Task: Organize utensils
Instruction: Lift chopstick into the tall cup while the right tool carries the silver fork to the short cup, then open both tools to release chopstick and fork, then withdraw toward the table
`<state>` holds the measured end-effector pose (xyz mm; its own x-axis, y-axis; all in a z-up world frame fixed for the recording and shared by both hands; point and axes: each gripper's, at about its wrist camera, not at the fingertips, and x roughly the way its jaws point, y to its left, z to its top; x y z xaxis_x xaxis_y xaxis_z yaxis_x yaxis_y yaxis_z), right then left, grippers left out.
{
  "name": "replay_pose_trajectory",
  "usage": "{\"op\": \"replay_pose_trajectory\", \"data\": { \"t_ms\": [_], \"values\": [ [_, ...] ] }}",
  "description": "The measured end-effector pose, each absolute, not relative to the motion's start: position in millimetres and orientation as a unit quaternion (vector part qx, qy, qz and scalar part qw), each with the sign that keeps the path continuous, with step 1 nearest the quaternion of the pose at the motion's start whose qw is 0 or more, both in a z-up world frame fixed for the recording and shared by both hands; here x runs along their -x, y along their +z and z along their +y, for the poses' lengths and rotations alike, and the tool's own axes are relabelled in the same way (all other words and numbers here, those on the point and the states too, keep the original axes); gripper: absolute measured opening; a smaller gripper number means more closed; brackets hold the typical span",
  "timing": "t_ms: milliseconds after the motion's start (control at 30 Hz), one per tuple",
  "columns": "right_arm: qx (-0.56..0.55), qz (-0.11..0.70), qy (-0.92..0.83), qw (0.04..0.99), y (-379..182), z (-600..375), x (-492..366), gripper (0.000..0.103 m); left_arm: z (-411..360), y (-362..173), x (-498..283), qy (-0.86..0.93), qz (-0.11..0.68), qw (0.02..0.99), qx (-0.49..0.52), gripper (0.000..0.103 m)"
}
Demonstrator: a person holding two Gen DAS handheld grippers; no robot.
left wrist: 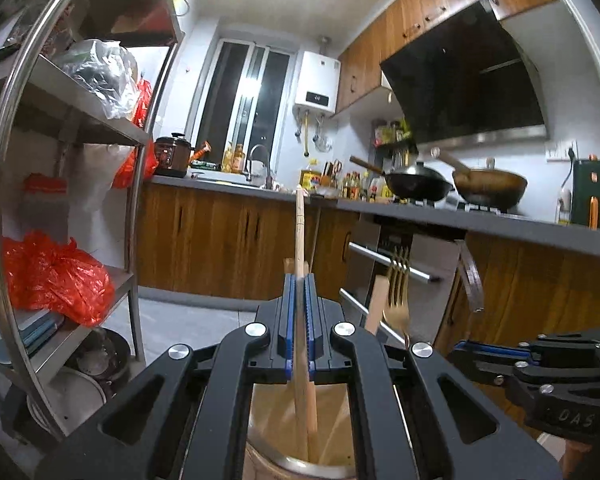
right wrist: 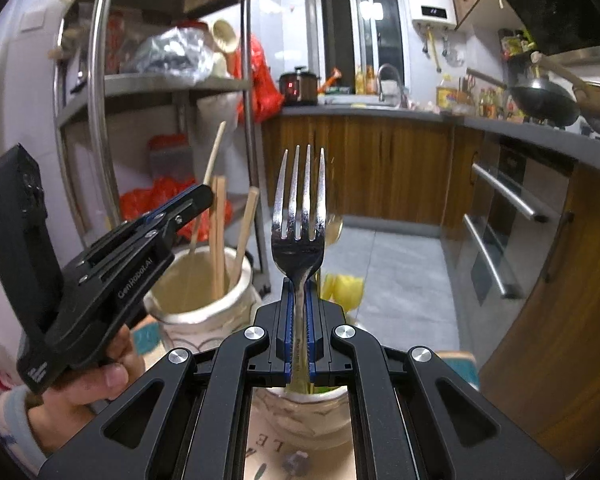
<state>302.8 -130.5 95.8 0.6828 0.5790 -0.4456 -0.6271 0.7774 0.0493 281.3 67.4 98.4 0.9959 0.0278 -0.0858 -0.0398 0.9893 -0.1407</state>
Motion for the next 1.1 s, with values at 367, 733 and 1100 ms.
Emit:
{"op": "replay_pose_trajectory", "data": {
  "t_ms": [367,733,1100],
  "values": [
    [0.054,0.255,0.334,0.906,78,-121,-311,0.007,62,85,-288,0.010,0.064,0.996,0.061,0.004],
    [0.038,0.267,0.344,0.899,75,-119,-315,0.010,69,89,-278,0.005,0.062,0.996,0.066,0.025],
    [0.037,0.260,0.344,0.901,77,-123,-306,0.020,76,96,-257,-0.005,0.056,0.995,0.077,0.062]
  ]
}}
